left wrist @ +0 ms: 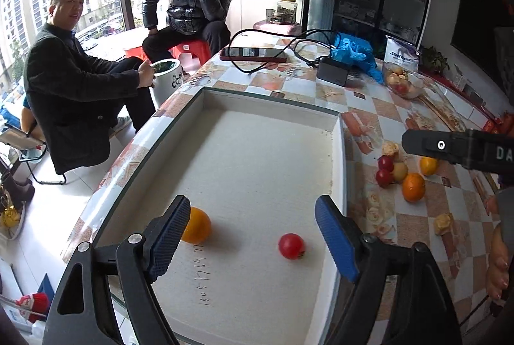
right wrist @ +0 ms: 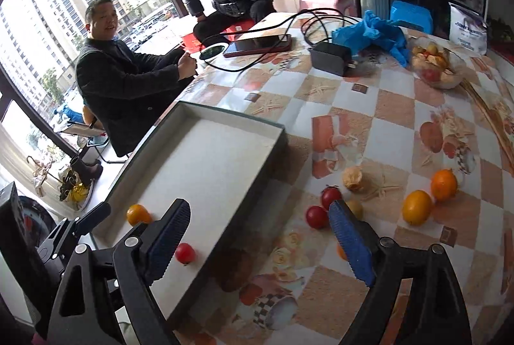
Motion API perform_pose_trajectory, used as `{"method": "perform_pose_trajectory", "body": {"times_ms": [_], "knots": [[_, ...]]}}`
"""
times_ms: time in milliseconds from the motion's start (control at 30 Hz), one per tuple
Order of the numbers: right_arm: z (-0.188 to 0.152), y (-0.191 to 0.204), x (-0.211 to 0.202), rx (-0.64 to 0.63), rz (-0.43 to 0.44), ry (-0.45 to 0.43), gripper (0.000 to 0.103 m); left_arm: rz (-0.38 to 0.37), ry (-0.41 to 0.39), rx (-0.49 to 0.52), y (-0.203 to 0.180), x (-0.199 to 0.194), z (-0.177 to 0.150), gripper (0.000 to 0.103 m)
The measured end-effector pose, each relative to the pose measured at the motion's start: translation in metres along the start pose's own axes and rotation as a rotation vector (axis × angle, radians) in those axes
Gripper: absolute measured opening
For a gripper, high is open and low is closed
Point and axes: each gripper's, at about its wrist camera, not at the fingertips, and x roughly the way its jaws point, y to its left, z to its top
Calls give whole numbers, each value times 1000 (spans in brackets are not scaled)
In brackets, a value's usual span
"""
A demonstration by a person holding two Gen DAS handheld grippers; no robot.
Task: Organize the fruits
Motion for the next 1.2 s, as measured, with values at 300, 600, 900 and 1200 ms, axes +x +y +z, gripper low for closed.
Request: {"method": "perform_pose_trajectory", "body": {"times_ms": [300, 600, 900, 1200], "knots": [[-18, -165, -1, 350, -208, 55, 89, -117, 99, 175, -127, 25, -2, 83], [-3, -173, 18, 323, -181, 18, 89, -98, 191, 85, -172, 82, 7, 83], [3, -148, 39, 120, -287, 9, 36, -30, 193, 69, -176, 99, 8, 41], [-49, -166, -8, 156, -239, -33, 36, -45, 106, 162, -150, 55, -36, 41]]}}
